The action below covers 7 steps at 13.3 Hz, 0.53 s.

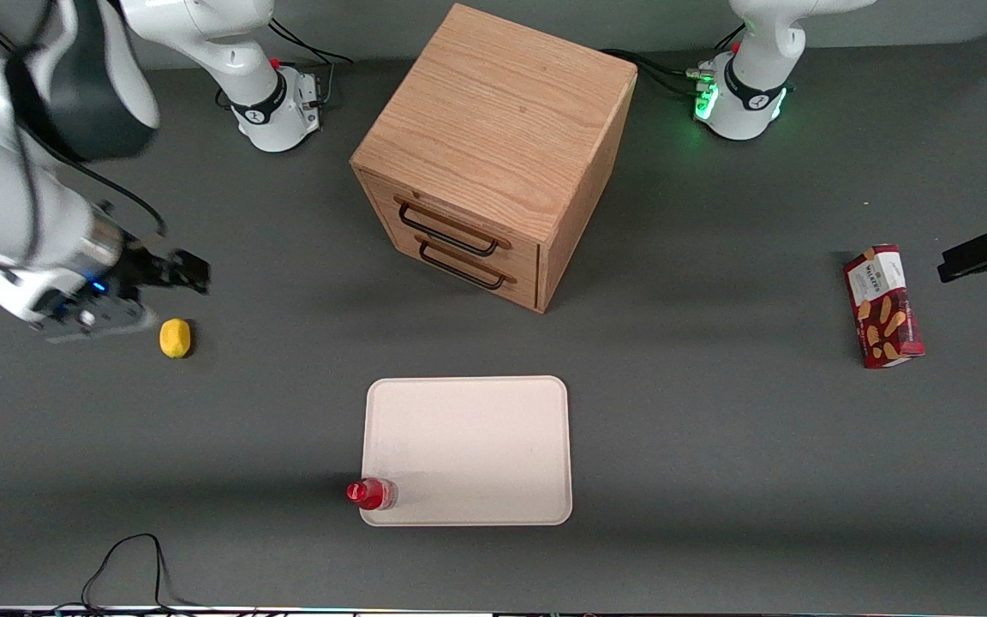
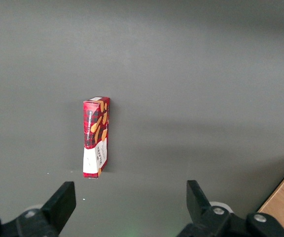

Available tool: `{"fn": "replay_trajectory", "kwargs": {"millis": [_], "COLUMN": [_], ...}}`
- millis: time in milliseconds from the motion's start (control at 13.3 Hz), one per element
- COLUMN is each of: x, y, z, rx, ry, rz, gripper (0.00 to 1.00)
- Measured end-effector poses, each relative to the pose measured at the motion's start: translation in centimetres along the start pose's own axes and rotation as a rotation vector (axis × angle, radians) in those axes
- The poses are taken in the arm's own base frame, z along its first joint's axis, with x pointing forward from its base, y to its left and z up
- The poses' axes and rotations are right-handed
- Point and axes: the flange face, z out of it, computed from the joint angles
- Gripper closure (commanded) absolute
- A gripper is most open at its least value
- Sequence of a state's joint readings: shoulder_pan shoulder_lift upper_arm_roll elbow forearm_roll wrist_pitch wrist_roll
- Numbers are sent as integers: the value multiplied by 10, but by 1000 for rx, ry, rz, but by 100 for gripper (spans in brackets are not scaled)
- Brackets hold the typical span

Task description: Place coke bottle on tray

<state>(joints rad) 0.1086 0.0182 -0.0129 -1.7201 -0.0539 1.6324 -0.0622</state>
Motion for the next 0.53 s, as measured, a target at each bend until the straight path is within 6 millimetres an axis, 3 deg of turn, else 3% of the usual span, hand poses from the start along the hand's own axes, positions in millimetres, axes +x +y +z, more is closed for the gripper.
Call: {"fn": "replay_trajectory", "kwargs": {"millis": [75, 226, 526], "x": [-16, -35, -25], "y": [16, 25, 17], "z": [-15, -37, -42], "rx": [9, 17, 29], "ry": [7, 18, -13], "rz": [-5, 2, -11], "gripper": [0, 0, 0]}}
